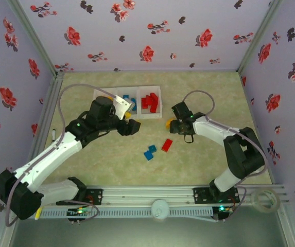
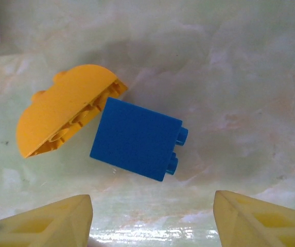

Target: Sort the legos into containers by color

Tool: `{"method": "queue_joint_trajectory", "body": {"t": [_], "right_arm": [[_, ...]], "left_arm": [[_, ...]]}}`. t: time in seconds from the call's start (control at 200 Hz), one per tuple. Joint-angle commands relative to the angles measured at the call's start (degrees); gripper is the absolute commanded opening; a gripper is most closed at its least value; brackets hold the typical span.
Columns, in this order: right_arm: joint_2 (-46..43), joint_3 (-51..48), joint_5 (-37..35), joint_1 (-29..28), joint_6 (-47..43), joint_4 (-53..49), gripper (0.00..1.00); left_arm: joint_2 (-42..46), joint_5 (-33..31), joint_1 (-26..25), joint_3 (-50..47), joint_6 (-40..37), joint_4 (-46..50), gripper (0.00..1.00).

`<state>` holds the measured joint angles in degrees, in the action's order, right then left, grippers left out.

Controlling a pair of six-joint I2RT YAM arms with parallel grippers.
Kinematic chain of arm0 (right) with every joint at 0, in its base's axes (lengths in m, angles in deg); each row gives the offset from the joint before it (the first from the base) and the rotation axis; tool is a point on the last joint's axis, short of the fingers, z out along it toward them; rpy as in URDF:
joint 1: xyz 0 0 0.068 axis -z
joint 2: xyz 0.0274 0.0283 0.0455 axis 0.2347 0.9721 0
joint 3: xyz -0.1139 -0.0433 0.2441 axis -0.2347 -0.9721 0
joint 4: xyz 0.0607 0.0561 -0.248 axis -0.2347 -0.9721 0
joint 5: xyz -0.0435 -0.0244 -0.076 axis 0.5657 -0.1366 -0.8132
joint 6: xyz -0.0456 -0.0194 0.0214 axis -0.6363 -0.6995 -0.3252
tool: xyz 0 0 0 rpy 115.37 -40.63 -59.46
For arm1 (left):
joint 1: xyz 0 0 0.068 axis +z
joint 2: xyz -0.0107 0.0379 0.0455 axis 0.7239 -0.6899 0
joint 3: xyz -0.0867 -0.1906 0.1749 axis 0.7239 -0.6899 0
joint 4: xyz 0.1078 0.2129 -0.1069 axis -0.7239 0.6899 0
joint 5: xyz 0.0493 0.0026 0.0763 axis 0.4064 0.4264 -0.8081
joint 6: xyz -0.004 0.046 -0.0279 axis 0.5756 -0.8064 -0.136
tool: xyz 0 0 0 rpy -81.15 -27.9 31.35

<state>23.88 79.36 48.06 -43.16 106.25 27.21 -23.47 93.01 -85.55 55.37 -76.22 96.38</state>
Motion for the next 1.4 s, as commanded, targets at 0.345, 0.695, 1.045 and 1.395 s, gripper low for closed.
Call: {"method": "queue_joint_trajectory", "body": {"t": [0.345, 0.695, 1.045, 1.395], "right_arm": [[6.04, 5.66, -0.14, 1.63, 2.63, 1.96, 0.63], [9.75, 8.42, 0.07, 2.69, 2.28, 1.32, 0.60], [9.72, 7.58, -0.48, 3.84, 0.85, -0.14, 0.50], [10.32, 7.61, 1.23, 4.50, -0.45, -0.89, 0.47]], "left_arm": [[2.11, 2.36, -0.39, -2.12, -0.57, 0.62, 0.70], [2.02, 2.33, -0.37, -2.57, -0.85, 0.79, 0.69], [1.98, 2.27, -0.39, -2.50, -0.78, 0.98, 0.68], [2.15, 2.28, -0.52, -2.47, -0.48, 1.14, 0.68]]}}
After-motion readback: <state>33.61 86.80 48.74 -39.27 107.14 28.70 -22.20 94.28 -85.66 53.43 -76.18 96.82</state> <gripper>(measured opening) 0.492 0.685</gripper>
